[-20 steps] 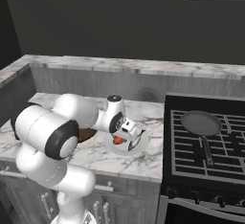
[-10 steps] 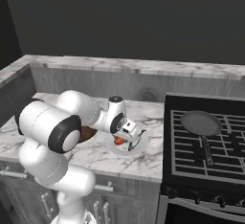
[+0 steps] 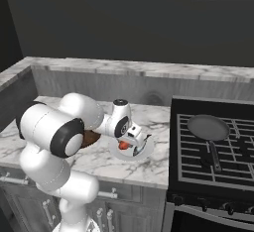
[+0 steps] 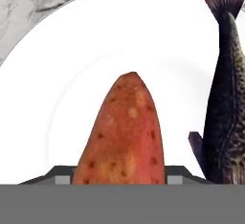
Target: Place the fish on the plate and place the sweet potato on the same plate.
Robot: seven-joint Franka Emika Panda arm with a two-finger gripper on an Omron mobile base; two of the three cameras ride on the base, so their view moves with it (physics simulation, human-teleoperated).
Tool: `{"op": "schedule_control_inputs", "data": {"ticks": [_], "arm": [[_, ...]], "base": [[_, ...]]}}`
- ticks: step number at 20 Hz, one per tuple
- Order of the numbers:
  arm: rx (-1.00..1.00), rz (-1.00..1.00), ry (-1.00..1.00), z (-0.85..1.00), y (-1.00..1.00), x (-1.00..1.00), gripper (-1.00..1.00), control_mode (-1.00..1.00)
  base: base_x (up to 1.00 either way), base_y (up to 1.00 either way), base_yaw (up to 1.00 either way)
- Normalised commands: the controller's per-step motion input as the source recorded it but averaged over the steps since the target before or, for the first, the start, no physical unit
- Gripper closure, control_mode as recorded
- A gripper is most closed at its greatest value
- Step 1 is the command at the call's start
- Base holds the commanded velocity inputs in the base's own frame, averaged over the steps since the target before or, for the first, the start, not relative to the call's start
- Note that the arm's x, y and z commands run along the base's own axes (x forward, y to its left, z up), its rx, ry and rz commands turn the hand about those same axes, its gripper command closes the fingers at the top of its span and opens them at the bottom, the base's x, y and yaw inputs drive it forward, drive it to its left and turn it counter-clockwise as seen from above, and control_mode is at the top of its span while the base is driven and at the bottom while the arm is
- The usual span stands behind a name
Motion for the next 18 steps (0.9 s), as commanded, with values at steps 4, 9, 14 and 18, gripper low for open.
{"op": "schedule_control_inputs", "data": {"ticks": [4,9,14,18], "arm": [[0.00,0.00,0.00,0.04,-0.10,-0.07,-1.00,-1.00],[0.00,0.00,0.00,0.12,-0.06,-0.07,-1.00,-1.00],[0.00,0.00,-0.01,0.35,0.00,-0.08,-1.00,-1.00],[0.00,0.00,-0.04,0.48,0.02,-0.20,-1.00,-1.00]], "base": [[0.00,0.00,0.00],[0.00,0.00,0.00],[0.00,0.00,0.00],[0.00,0.00,0.00]]}}
